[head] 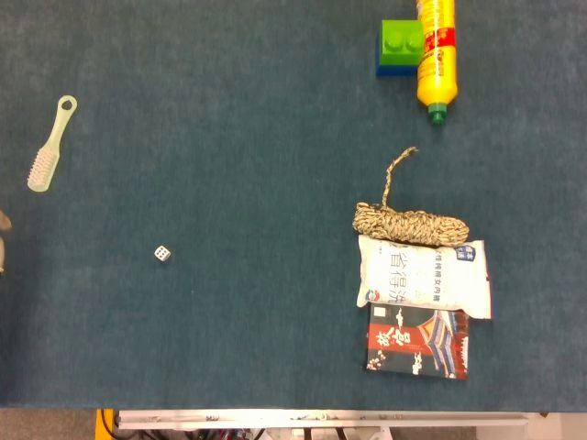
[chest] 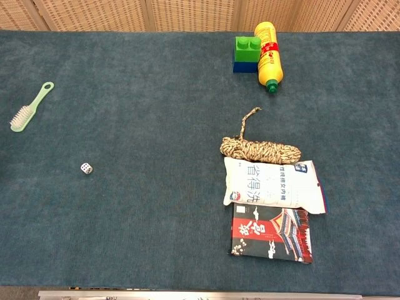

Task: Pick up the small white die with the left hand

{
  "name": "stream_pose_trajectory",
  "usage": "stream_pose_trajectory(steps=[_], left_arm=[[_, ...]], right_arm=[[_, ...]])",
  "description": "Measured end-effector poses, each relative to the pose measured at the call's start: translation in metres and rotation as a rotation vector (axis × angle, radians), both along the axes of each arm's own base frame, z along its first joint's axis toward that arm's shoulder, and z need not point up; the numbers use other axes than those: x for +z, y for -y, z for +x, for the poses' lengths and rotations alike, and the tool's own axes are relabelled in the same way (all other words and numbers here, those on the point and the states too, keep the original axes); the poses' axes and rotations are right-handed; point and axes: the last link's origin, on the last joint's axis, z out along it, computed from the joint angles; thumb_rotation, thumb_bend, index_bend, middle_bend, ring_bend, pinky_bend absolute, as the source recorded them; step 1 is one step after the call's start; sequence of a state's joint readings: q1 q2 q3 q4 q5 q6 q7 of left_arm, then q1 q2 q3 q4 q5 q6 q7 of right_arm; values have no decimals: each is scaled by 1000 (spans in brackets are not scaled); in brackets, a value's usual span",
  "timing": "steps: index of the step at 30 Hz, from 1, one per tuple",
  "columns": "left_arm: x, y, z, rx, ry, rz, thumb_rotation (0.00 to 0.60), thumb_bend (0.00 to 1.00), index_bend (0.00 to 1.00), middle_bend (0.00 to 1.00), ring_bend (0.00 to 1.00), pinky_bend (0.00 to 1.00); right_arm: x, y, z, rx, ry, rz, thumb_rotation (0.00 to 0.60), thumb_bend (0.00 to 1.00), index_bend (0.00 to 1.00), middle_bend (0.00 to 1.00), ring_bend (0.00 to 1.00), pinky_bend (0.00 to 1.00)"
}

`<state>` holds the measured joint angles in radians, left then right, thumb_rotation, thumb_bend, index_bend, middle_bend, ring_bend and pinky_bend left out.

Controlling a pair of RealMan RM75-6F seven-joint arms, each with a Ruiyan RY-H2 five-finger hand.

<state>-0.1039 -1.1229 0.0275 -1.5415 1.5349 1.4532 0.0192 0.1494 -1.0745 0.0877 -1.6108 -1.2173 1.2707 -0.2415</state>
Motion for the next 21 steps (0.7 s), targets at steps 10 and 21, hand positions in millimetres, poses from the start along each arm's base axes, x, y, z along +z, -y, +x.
stream_pose_trajectory(steps=[10, 21], left_arm=[[-3, 7, -6, 24, 8, -27, 600, 536, 357, 393, 252, 412], [-20, 5, 8, -13, 84, -101, 600, 536, 401, 927, 947, 1000]], right_arm=[[-6, 9, 5, 24, 18, 23, 600, 137, 441, 213, 186, 275], [5, 6, 13, 57, 39, -25, 600, 136, 441, 213, 185, 275]])
